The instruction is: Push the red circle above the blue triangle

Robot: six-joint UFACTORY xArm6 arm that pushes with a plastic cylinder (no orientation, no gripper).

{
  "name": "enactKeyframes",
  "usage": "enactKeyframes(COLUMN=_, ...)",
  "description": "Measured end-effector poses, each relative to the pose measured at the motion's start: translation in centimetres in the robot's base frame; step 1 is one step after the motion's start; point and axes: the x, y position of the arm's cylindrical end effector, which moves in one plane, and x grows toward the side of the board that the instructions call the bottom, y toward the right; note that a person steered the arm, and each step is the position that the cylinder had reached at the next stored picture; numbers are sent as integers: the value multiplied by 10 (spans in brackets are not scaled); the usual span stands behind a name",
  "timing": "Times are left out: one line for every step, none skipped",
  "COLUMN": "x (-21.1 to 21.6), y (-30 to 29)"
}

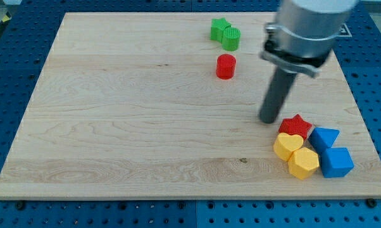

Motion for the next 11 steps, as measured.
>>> enactKeyframes(x=-26, y=-69)
enactKeyframes(x=-85, y=-116)
enactKeyframes(x=-130, y=-79)
enactKeyframes(x=-126, y=-36)
enactKeyframes(x=-125, y=5)
enactKeyframes(x=-124, y=18)
enactKeyframes(x=-98, y=18)
enactKeyframes(x=-78, y=30)
enactKeyframes(x=-67, y=53)
enactKeyframes(x=-60, y=62)
enactKeyframes(x=-41, y=63)
